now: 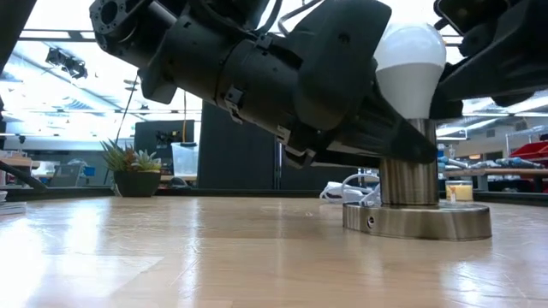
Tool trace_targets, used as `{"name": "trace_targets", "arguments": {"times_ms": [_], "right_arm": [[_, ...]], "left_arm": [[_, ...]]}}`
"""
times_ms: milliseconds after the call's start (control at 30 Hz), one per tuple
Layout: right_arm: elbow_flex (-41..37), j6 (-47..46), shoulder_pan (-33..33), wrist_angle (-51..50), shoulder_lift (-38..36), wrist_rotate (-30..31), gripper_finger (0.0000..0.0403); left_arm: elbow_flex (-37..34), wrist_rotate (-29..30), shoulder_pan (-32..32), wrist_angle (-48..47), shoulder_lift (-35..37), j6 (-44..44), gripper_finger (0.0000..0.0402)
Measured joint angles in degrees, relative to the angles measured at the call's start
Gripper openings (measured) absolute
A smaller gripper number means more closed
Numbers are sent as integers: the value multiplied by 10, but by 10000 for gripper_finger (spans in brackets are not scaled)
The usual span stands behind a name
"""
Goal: Screw lightbulb
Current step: Insert the lightbulb into the lamp
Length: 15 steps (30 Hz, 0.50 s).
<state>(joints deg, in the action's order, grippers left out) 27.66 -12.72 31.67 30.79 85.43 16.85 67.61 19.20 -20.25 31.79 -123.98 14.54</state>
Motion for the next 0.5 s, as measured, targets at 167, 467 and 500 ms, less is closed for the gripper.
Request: {"name": "trace_targets", "arguments": {"times_ms": [167, 467, 500], "right_arm": [[0, -15, 25, -29, -10, 3, 275], [0, -60, 78, -100, -85, 8, 273], [0, -64, 78, -116, -93, 27, 273]], "left_arm": [[0, 9, -1, -2, 0, 5, 188], [0, 66, 2, -14, 0, 9, 188], [0, 66, 2, -14, 0, 6, 188]]}}
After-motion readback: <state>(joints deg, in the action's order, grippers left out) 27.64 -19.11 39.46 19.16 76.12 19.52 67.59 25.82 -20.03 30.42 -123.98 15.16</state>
